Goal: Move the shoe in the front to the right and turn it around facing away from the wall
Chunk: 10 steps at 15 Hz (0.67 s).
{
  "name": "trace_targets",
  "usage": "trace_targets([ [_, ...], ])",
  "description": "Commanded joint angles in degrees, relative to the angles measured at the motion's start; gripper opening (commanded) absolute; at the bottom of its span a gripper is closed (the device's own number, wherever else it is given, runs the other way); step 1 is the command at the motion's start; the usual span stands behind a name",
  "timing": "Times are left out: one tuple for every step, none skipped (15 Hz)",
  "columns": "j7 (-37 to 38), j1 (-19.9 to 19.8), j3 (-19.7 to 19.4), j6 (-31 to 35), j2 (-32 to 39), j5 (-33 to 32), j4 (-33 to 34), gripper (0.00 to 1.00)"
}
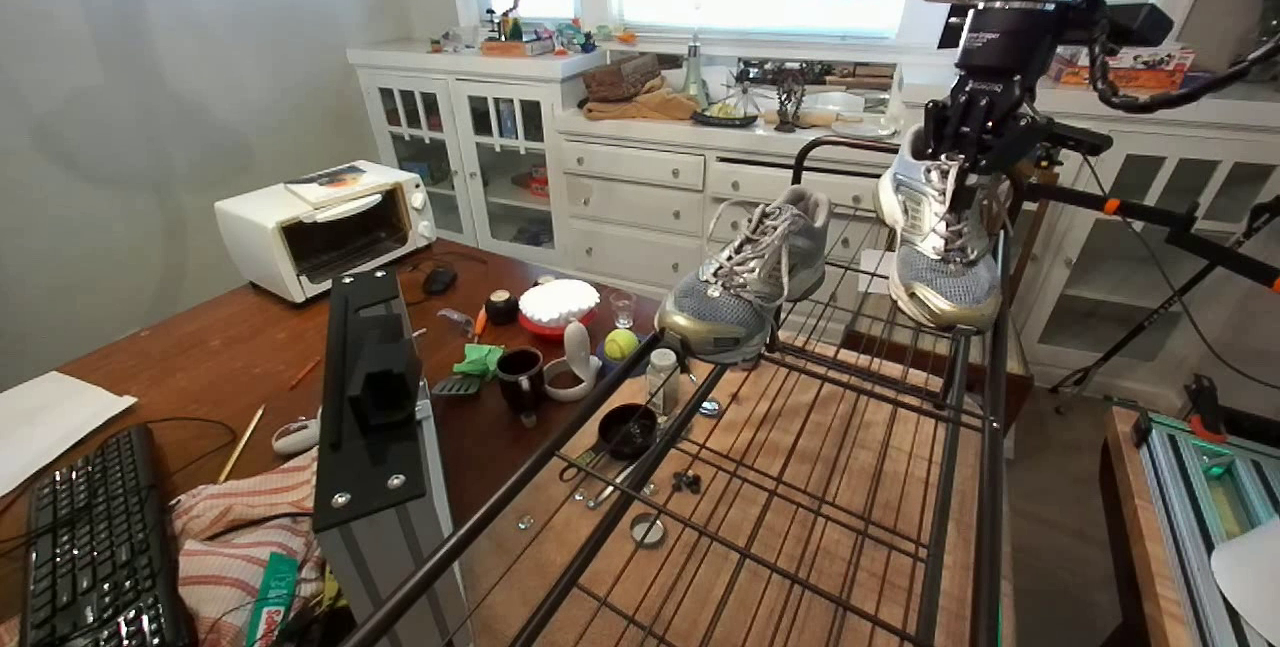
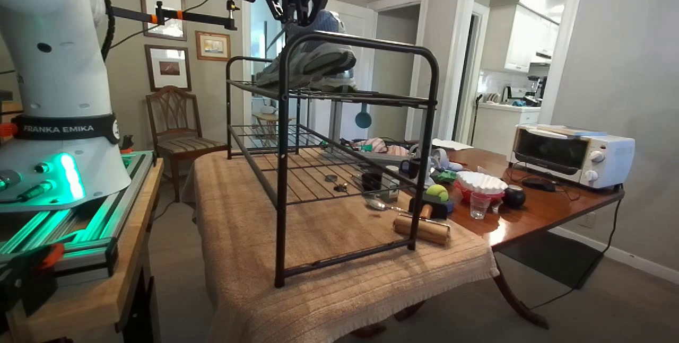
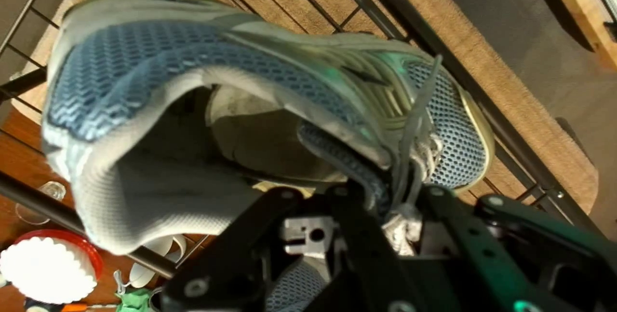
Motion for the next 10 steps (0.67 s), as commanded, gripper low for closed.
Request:
trace_targets([
  [0.29,-1.26,1.05,3.17,2.87,-0.28,1.17,0.04],
  [0.62,-1.34,1.17,4.45,3.17,0.00,0.98,0.04],
  [1.18,-1.49,1.40,5.79,3.52,0.19,0.85,0.04],
  [1.55,-1.64,1.60,6.82,3.76,0.19,0.71,0.04],
  [2.29,-1.86,1.92,7.89,4.02,0.13,0.59,0.04],
  [3.25,-2.11,2.23,8.86,4.19,0.01,0.48,0.41],
  [4.66,-2.35,2.62,9.80,4.22,-0.01,0.39,0.42],
  [6.12,-2.57,2.94,10.71,4.21,0.02,0.28,0.48],
  [9.17,-3.15,3.77,11.67,4.11,-0.31,0.20,0.55],
  [12.53,-3.72,4.48,11.93,4.25,-0.46,0.38,0.62],
])
